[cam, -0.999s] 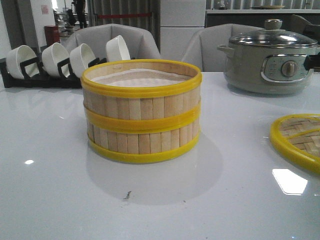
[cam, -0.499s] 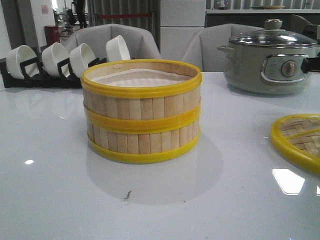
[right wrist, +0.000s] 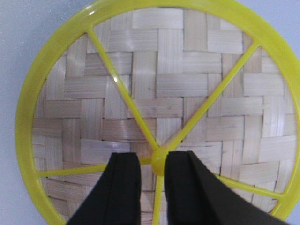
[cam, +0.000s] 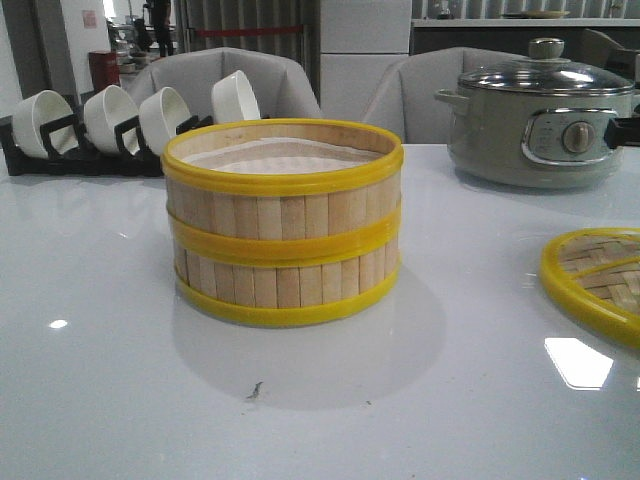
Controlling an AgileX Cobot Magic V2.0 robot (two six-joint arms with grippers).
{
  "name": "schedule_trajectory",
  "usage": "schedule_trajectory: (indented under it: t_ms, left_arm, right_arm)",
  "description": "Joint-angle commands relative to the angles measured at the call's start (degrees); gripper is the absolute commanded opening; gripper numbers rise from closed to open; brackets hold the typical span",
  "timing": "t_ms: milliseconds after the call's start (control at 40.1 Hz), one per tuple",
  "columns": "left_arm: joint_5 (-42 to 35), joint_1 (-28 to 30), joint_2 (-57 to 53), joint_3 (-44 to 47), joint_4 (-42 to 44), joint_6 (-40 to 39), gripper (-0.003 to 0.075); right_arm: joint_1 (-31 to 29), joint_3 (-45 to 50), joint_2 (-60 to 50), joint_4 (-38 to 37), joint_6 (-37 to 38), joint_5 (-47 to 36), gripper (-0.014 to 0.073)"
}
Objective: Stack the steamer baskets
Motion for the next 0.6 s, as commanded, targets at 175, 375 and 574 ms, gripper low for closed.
schedule_trajectory:
  t_ms: [175, 375, 574]
  left_arm:
    - [-5.1, -0.1, 0.3, -1.5, 0.4, -0.4, 0.0095]
    - [-5.1, -0.1, 0.3, -1.5, 0.4, -0.4, 0.0095]
    - [-5.1, -0.1, 0.3, -1.5, 0.4, -0.4, 0.0095]
  right_arm:
    - [0.0, -1.1, -3.0, -1.9, -0.5, -0.7, 0.0365]
    - [0.0, -1.1, -3.0, -1.9, -0.5, -0.8, 0.0383]
    - [0.0, -1.1, -3.0, -1.9, -0.5, -0.9, 0.0383]
